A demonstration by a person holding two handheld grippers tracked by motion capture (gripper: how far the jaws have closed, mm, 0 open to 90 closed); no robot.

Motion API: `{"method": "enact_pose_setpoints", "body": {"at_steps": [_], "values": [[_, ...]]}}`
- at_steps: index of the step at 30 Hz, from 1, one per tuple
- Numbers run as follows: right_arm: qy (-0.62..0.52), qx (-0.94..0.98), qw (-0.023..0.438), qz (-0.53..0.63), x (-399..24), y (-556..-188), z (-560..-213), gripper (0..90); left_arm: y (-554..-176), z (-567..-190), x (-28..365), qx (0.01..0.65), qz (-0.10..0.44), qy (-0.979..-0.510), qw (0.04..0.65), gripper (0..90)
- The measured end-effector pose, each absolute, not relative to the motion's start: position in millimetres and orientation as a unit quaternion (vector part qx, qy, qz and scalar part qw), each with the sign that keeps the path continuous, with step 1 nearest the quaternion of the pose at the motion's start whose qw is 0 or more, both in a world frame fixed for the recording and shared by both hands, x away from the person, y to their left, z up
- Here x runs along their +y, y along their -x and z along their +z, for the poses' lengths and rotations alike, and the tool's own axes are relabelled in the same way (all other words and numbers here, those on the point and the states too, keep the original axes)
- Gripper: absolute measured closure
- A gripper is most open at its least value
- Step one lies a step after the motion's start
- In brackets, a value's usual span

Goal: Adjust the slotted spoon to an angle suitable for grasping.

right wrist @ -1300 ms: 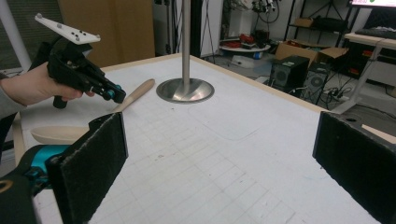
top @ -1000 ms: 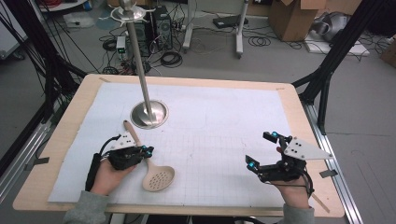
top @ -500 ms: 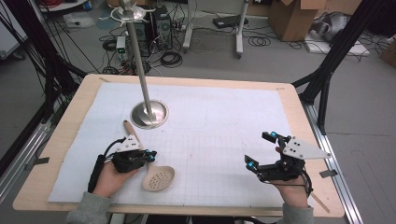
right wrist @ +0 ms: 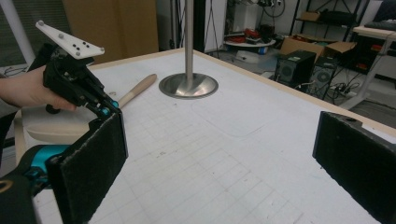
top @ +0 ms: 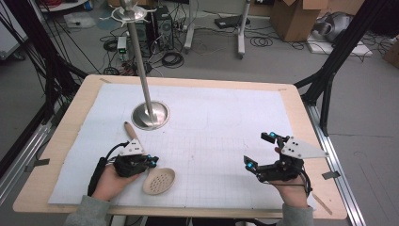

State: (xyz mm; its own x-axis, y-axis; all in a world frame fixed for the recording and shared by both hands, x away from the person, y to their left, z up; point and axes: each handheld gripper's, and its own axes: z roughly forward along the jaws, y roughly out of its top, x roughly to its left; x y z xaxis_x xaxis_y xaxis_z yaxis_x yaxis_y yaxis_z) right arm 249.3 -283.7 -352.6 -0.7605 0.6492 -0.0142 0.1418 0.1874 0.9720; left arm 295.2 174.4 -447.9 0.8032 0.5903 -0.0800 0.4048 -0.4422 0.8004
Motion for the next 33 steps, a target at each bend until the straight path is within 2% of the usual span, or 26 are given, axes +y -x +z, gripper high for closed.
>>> {"method": "enact_pose_setpoints", "body": {"at_steps": [33], "values": [[-0.250, 0.743, 0.206, 0.585, -261.7, -268.4, -351.3, 2.1, -246.5, -449.0, 213.5, 0.281, 0.071, -0.844, 0.452, 89.7]]}}
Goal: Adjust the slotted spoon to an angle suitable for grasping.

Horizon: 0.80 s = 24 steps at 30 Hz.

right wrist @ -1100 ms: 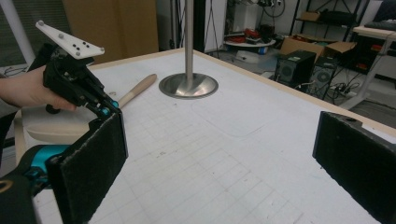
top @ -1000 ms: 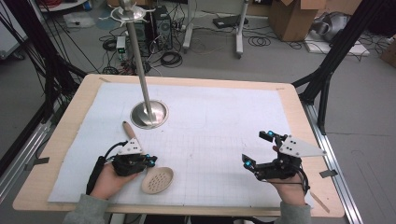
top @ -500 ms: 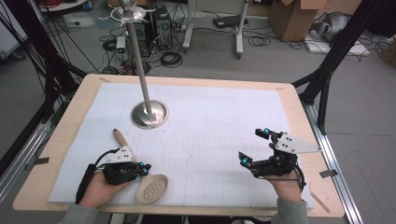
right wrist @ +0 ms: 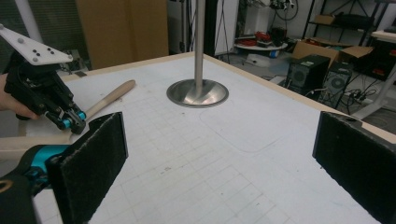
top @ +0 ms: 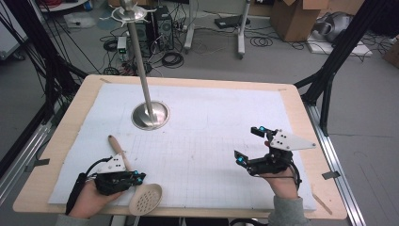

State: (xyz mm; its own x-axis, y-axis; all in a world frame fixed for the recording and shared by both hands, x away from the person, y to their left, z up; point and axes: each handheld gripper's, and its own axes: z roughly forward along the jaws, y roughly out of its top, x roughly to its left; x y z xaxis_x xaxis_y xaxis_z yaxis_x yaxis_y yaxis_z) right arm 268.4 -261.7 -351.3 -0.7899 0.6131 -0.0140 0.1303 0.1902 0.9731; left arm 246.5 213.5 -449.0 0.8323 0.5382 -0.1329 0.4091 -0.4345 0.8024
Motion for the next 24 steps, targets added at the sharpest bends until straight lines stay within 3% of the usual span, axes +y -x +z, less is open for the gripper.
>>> {"method": "enact_pose_setpoints", "body": {"at_steps": [5, 8, 11, 17, 24], "values": [[-0.247, 0.744, 0.205, 0.586, -259.3, -270.5, -351.4, 2.1, -243.7, -449.4, 216.2, 0.288, 0.067, -0.839, 0.457, 89.7], [-0.246, 0.745, 0.203, 0.586, -257.6, -271.0, -351.2, 2.2, -245.1, -447.6, 220.0, 0.292, 0.092, -0.836, 0.454, 89.6], [-0.247, 0.746, 0.202, 0.585, -257.5, -271.3, -351.3, 2.1, -245.8, -439.6, 243.3, 0.314, 0.119, -0.804, 0.490, 89.6], [-0.246, 0.747, 0.203, 0.584, -256.5, -272.0, -351.6, 2.2, -247.9, -441.5, 281.0, 0.362, 0.141, -0.780, 0.491, 89.6], [-0.245, 0.749, 0.203, 0.581, -254.7, -272.6, -352.8, 2.1, -254.1, -447.0, 291.3, 0.383, 0.140, -0.777, 0.479, 89.6]]}}
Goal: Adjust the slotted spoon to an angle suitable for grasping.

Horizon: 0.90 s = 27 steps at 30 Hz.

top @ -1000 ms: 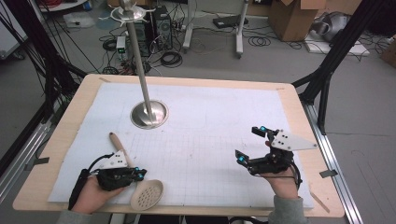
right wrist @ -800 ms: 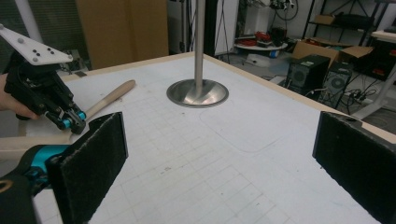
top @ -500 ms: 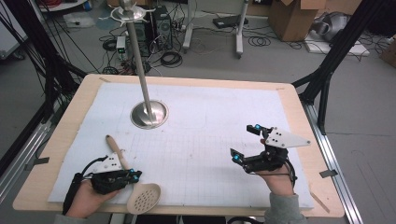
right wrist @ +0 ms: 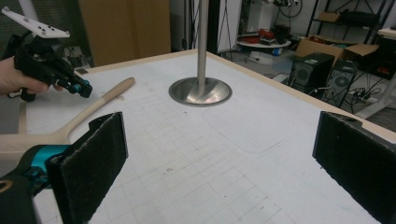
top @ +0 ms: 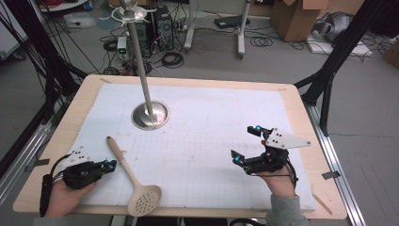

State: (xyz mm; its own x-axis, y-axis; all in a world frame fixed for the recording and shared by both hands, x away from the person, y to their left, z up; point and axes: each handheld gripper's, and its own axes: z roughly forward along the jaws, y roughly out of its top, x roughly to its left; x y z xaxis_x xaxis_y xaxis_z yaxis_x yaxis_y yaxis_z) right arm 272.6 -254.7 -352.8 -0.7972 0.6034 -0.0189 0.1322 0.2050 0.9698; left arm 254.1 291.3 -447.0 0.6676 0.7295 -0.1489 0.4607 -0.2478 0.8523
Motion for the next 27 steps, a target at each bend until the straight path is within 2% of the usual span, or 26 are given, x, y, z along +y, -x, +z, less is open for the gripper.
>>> {"method": "enact_pose_setpoints", "body": {"at_steps": [9, 27], "values": [[-0.248, 0.751, 0.203, 0.577, -255.4, -269.3, -353.2, 2.2, -266.0, -449.1, 280.1, 0.383, 0.125, -0.796, 0.452, 89.6], [-0.257, 0.753, 0.209, 0.569, -264.3, -263.0, -356.9, 2.1, -286.9, -449.3, 245.1, 0.353, 0.116, -0.817, 0.442, 89.6]]}}
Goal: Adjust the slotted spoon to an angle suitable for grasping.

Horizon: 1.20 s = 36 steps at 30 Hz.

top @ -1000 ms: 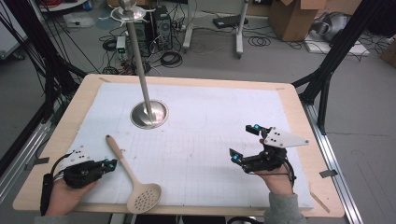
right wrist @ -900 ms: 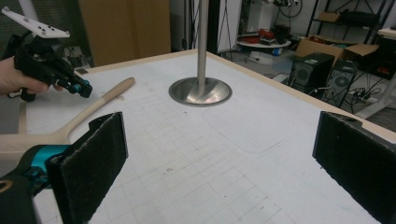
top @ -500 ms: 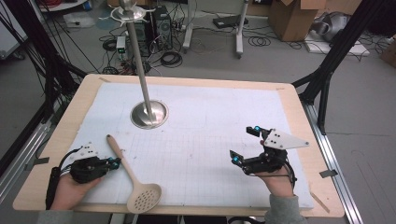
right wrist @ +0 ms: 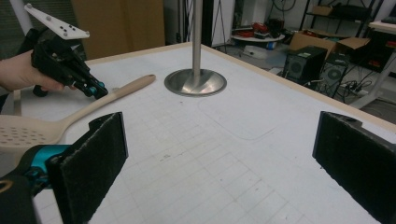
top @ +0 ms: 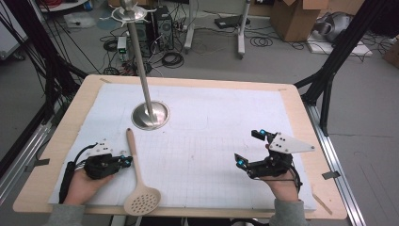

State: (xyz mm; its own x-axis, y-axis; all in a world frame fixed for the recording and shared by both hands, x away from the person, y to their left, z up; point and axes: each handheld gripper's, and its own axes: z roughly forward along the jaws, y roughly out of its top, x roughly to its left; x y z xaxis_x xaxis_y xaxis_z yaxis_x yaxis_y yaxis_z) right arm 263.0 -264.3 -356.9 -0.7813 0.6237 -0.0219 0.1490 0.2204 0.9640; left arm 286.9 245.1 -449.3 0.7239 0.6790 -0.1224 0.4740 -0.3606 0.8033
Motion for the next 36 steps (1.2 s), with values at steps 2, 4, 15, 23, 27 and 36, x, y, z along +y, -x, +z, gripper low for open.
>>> {"method": "enact_pose_setpoints", "body": {"at_steps": [2, 4, 15, 23, 27, 36], "values": [[-0.260, 0.752, 0.207, 0.569, -265.2, -261.7, -357.1, 2.1, -288.2, -449.5, 241.1, 0.352, 0.114, -0.817, 0.442, 89.6], [-0.262, 0.751, 0.209, 0.569, -266.4, -260.7, -357.0, 2.2, -289.3, -449.5, 239.0, 0.350, 0.113, -0.819, 0.441, 89.6], [-0.267, 0.751, 0.210, 0.566, -271.2, -257.4, -358.3, 2.2, -293.8, -449.4, 230.7, 0.344, 0.105, -0.821, 0.444, 89.6], [-0.267, 0.751, 0.215, 0.565, -273.7, -256.7, -359.5, 2.2, -297.4, -449.3, 223.0, 0.332, 0.095, -0.823, 0.451, 89.6], [-0.269, 0.752, 0.214, 0.562, -274.3, -255.4, -360.0, 2.2, -299.1, -449.2, 220.3, 0.329, 0.091, -0.825, 0.451, 89.6], [-0.269, 0.752, 0.214, 0.562, -274.6, -255.0, -360.8, 2.2, -298.4, -448.9, 219.4, 0.327, 0.098, -0.827, 0.446, 89.6]]}}
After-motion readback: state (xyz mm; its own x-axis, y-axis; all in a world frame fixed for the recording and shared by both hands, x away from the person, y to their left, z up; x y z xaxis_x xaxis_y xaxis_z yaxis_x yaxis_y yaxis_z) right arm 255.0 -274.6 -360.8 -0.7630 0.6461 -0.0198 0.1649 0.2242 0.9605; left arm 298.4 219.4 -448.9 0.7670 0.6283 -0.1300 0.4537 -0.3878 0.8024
